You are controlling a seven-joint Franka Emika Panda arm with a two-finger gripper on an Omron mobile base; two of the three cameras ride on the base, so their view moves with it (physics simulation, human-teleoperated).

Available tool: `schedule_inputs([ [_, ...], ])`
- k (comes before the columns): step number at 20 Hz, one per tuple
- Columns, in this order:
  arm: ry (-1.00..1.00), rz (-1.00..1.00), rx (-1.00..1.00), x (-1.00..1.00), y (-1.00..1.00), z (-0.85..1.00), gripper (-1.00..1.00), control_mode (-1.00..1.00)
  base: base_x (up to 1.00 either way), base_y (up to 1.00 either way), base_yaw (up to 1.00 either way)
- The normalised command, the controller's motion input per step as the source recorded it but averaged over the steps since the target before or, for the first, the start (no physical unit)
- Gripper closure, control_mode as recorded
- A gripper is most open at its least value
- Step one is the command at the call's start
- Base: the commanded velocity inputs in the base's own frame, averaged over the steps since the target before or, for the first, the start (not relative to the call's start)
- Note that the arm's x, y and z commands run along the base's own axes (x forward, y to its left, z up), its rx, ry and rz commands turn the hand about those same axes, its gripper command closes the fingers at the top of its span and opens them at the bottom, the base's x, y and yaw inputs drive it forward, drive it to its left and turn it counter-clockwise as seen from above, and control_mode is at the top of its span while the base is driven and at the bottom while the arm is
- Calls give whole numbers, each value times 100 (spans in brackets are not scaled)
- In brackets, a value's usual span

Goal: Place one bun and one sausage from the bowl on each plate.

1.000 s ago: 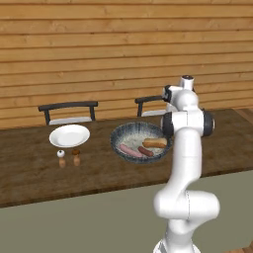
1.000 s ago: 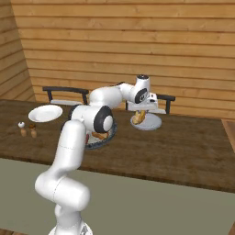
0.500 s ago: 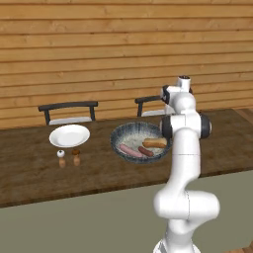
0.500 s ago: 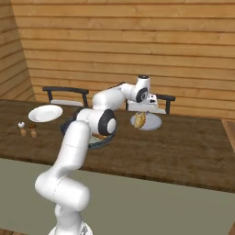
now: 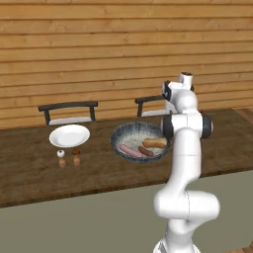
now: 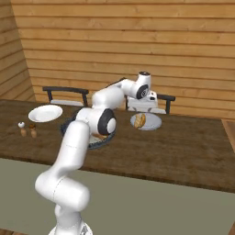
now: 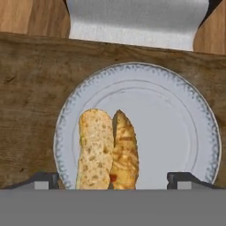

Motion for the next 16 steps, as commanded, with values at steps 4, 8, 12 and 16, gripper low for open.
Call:
schedule_inputs([
  [4,-31,-2,0,-100,51,-2,-100,-100,0,0,0],
  [8,-11,-5,-6,-94,88,11,-100,-100,0,0,0],
  [12,1,-2,-6,-77,83,82,-100,-100,0,0,0],
  [16,7,-1,0,-87,66,100,-100,-100,0,0,0],
])
